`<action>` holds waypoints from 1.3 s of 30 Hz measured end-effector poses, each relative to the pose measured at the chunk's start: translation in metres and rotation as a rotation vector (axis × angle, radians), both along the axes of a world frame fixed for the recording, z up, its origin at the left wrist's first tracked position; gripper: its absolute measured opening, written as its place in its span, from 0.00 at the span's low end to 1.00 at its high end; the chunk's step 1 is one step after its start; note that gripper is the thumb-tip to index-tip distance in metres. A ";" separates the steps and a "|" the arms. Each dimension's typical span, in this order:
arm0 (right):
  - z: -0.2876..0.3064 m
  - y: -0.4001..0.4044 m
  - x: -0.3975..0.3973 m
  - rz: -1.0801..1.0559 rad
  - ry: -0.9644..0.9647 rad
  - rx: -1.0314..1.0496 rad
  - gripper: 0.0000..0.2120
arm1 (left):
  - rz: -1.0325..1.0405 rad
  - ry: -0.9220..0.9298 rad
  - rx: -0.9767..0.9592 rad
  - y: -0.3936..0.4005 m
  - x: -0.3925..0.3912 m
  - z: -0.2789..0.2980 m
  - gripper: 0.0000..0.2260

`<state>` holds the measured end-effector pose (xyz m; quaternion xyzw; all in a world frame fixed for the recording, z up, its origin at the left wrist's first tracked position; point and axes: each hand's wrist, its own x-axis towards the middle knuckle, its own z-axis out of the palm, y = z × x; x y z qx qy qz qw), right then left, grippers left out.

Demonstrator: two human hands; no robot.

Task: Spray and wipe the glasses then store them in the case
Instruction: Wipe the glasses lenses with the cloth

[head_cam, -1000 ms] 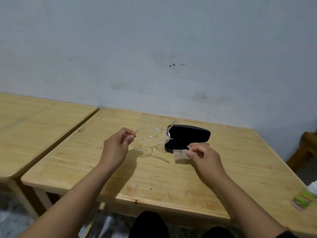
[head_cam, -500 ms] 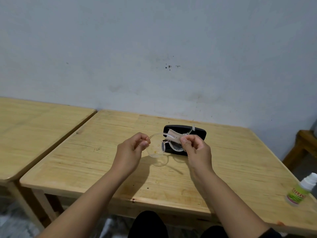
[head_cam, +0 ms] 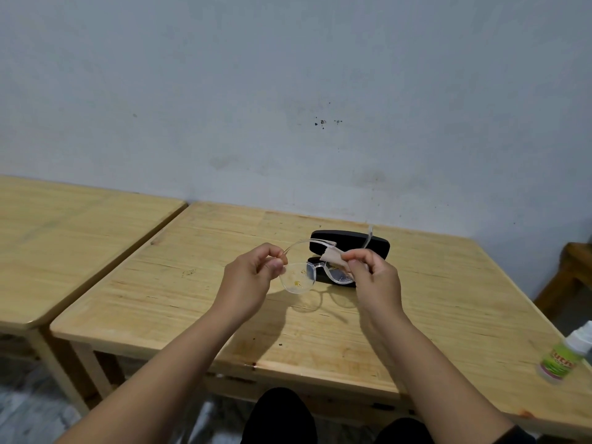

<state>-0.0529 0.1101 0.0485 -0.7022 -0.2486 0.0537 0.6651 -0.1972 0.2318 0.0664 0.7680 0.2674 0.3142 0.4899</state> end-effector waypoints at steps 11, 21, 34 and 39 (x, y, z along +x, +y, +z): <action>0.005 -0.018 -0.008 -0.062 -0.087 -0.027 0.04 | -0.018 0.068 0.079 -0.004 -0.003 0.007 0.07; 0.009 -0.013 -0.017 -0.341 0.207 0.360 0.08 | -0.109 0.022 0.157 -0.022 0.005 0.003 0.09; 0.011 -0.018 -0.005 -0.195 0.316 0.341 0.08 | -0.093 0.002 0.117 -0.020 0.008 0.003 0.09; 0.007 -0.016 -0.003 -0.148 0.332 0.340 0.06 | -0.074 0.004 0.062 -0.014 0.004 0.005 0.09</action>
